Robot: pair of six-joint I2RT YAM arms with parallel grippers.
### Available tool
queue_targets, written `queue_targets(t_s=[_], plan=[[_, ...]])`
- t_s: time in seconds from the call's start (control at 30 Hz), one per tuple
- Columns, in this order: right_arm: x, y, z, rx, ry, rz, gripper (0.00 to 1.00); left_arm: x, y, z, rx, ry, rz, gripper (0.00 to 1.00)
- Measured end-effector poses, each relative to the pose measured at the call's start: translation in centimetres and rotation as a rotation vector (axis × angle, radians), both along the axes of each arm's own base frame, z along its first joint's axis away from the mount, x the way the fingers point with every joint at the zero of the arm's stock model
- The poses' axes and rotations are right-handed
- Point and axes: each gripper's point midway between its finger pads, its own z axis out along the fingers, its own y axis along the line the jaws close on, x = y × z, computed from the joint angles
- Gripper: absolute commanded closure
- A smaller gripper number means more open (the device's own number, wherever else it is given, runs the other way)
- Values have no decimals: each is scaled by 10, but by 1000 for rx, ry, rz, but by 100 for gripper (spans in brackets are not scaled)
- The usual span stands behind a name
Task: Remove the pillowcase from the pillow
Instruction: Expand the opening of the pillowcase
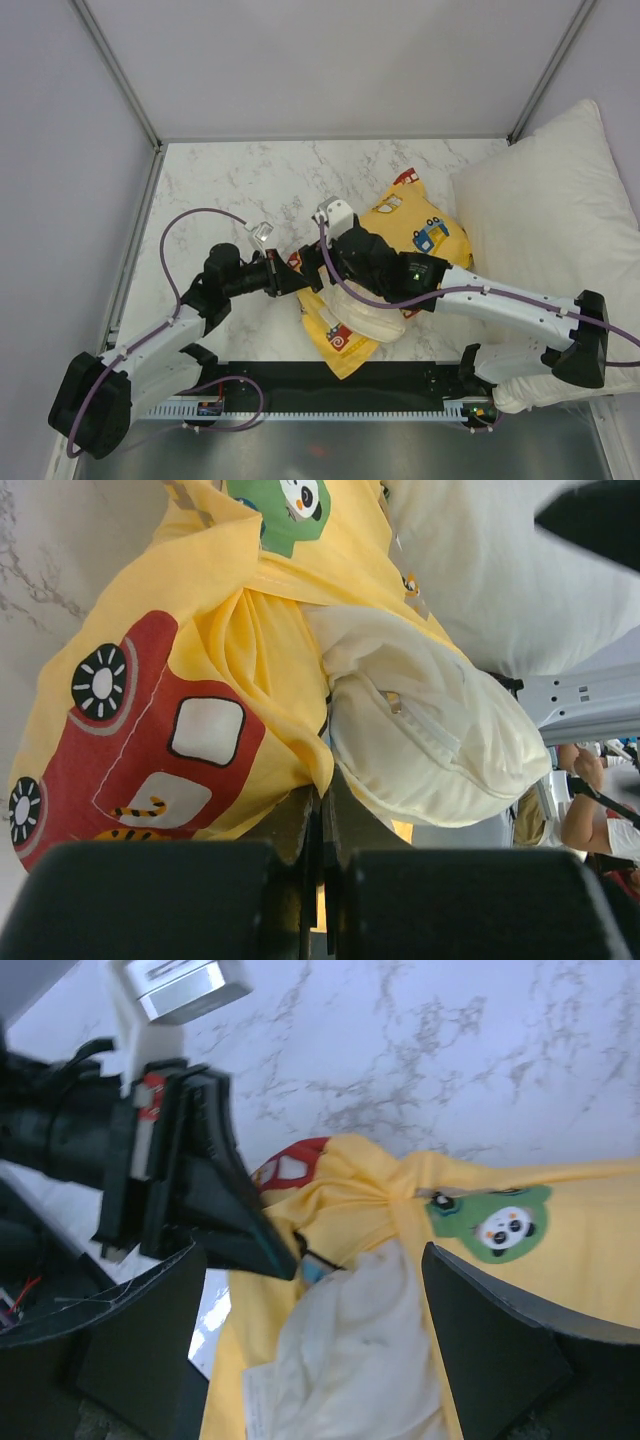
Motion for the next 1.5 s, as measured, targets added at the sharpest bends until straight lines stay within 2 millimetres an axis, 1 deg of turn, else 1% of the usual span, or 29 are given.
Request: queue_targets(t_s=[0.07,0.13,0.37,0.47,0.57,0.67,0.7,0.73,0.77,0.8,0.83,0.87,0.9,1.03,1.13,1.27,1.33,1.4,1.43,1.5], plan=[[-23,14,-6,-17,8,70,3,0,-2,-1,2,-2,-6,98],[-33,14,-16,-46,18,89,2,1,-3,-2,3,-4,-5,98],[-48,-13,-67,-222,62,75,2,2,-3,0,0,-18,-5,98],[-58,-18,-79,-270,79,88,2,2,-3,0,1,-20,-5,98],[-66,-17,-89,-305,91,103,2,2,-3,0,1,-21,-7,98],[-66,-20,-102,-348,102,82,2,1,-3,-1,3,-23,-11,98],[-64,-21,-109,-371,106,63,4,1,-3,-1,3,-23,-11,98],[-63,-22,-112,-381,107,55,7,1,-3,-1,5,-23,-11,98],[-60,-24,-117,-398,106,33,14,1,-3,-1,7,-24,-8,98],[-58,-26,-122,-414,102,17,38,2,-2,-2,10,-25,-4,98],[-56,-28,-126,-431,95,-3,51,2,-2,-2,13,-26,3,98],[-54,-28,-129,-435,93,-25,68,3,-1,-3,18,-26,11,98],[-52,-28,-130,-430,91,-46,100,3,0,-5,22,-25,15,98],[-52,-26,-130,-394,96,-90,100,8,3,-9,36,-30,56,98],[-52,-26,-124,-357,105,-109,100,14,6,-10,45,-34,94,98],[-55,-22,-106,-260,123,-113,100,25,14,-7,31,-36,137,98],[-56,-25,-96,-216,131,-120,100,32,18,-8,24,-34,158,98],[-57,-37,-87,-201,134,-137,100,45,30,-19,46,3,213,98],[-59,-39,-82,-178,140,-135,100,48,31,-26,56,28,219,98],[-63,-42,-78,-162,154,-123,100,47,28,-33,56,57,193,98]])
